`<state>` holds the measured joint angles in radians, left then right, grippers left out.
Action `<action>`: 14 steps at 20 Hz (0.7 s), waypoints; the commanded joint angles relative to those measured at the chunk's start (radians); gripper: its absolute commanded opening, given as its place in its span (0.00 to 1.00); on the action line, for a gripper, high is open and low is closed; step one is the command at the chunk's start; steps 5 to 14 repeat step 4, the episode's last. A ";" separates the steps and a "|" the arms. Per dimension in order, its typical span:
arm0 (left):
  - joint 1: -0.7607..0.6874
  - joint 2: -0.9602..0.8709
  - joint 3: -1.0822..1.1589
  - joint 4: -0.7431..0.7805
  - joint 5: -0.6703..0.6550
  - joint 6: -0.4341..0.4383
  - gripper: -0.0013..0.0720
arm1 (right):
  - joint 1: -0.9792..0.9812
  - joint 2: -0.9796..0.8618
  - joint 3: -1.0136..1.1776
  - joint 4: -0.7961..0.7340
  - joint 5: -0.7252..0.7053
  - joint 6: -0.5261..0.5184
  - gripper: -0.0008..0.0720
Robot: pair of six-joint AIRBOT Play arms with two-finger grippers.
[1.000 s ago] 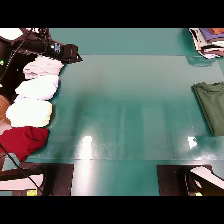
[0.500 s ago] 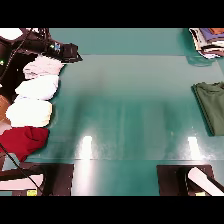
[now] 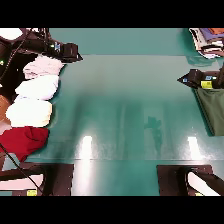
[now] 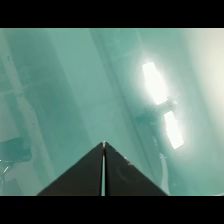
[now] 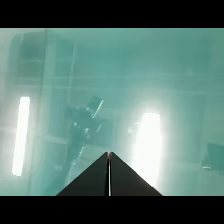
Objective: Fold the shirts.
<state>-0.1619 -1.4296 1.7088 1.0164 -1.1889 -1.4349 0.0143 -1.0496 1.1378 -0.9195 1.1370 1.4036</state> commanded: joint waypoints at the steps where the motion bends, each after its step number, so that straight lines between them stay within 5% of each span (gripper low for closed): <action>1: 0.000 0.000 0.000 0.000 0.003 -0.001 0.05 | 0.041 0.001 0.001 0.001 0.002 -0.001 0.04; 14: 0.000 0.000 0.000 0.000 0.003 -0.001 0.05 | 0.040 0.001 0.001 0.002 0.017 -0.001 0.04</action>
